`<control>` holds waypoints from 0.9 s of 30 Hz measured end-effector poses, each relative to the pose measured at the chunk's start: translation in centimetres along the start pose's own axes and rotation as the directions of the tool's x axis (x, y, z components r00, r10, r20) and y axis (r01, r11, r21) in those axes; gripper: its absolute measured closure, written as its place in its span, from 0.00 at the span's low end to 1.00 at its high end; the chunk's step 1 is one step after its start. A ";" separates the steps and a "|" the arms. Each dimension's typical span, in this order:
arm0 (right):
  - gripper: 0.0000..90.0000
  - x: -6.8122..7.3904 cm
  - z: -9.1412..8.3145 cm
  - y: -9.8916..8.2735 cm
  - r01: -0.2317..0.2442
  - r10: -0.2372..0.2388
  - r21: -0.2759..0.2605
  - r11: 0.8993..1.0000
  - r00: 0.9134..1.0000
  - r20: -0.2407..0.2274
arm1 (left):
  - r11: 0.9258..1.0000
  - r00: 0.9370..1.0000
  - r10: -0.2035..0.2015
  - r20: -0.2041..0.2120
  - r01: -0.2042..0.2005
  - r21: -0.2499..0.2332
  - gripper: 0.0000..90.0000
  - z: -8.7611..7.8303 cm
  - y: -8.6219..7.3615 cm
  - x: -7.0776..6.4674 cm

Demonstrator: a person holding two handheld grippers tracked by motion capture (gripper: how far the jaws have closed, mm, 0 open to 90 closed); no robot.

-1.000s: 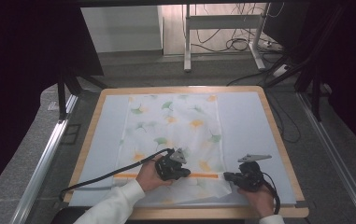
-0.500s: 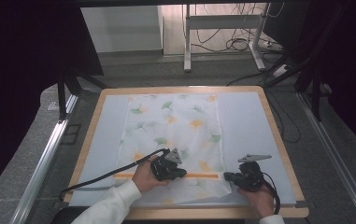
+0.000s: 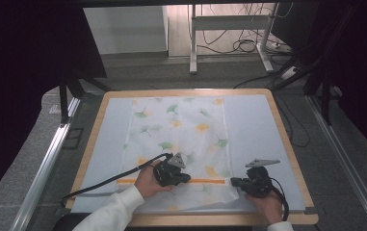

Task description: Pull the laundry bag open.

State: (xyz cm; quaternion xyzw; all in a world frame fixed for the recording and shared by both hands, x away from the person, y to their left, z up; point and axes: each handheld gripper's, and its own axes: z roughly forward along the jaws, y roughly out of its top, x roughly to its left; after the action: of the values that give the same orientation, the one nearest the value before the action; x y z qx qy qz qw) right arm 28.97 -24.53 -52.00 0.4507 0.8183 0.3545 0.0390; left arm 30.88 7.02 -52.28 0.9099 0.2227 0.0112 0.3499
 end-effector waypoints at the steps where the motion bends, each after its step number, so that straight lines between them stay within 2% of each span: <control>1: 1.00 0.0 0.0 0.0 0.001 -0.001 0.000 1.000 1.000 0.000 | 1.000 1.000 0.000 0.000 0.000 0.000 0.99 0.0 0.0 0.0; 6: 1.00 0.0 0.0 0.0 0.001 -0.001 0.000 1.000 1.000 0.001 | 1.000 1.000 0.000 -0.004 0.000 0.002 0.99 -0.3 -0.3 0.0; 11: 1.00 0.0 0.0 0.0 0.000 0.000 0.000 1.000 1.000 0.000 | 1.000 1.000 0.018 -0.017 -0.018 0.011 0.99 -0.5 -0.4 -0.1; 15: 1.00 0.0 0.0 0.0 0.000 0.000 -0.001 1.000 1.000 -0.001 | 1.000 1.000 0.003 -0.016 -0.002 0.006 0.99 -0.7 -0.8 0.1; 16: 1.00 0.0 0.0 0.0 0.000 0.000 -0.001 1.000 1.000 -0.001 | 1.000 0.999 0.003 -0.037 -0.003 0.018 1.00 -1.0 -1.1 0.2; 17: 1.00 0.0 0.0 0.0 0.000 0.000 -0.001 1.000 1.000 -0.001 | 1.000 0.999 0.003 -0.037 -0.003 0.018 1.00 -1.0 -1.1 0.2; 20: 1.00 0.0 0.0 0.0 0.001 -0.001 0.001 1.000 1.000 0.000 | 0.999 0.999 -0.032 -0.023 0.032 0.002 1.00 -1.8 -2.0 0.9; 27: 1.00 0.0 0.0 0.0 0.001 -0.001 0.000 1.000 1.000 0.002 | 1.000 0.999 -0.028 -0.038 0.028 0.003 1.00 -2.1 -2.5 0.7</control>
State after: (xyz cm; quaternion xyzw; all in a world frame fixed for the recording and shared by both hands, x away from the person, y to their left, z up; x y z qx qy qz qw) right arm 28.96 -24.51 -52.00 0.4508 0.8185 0.3538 0.0399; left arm 30.14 10.27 -52.35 0.9069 0.2420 0.0230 0.3441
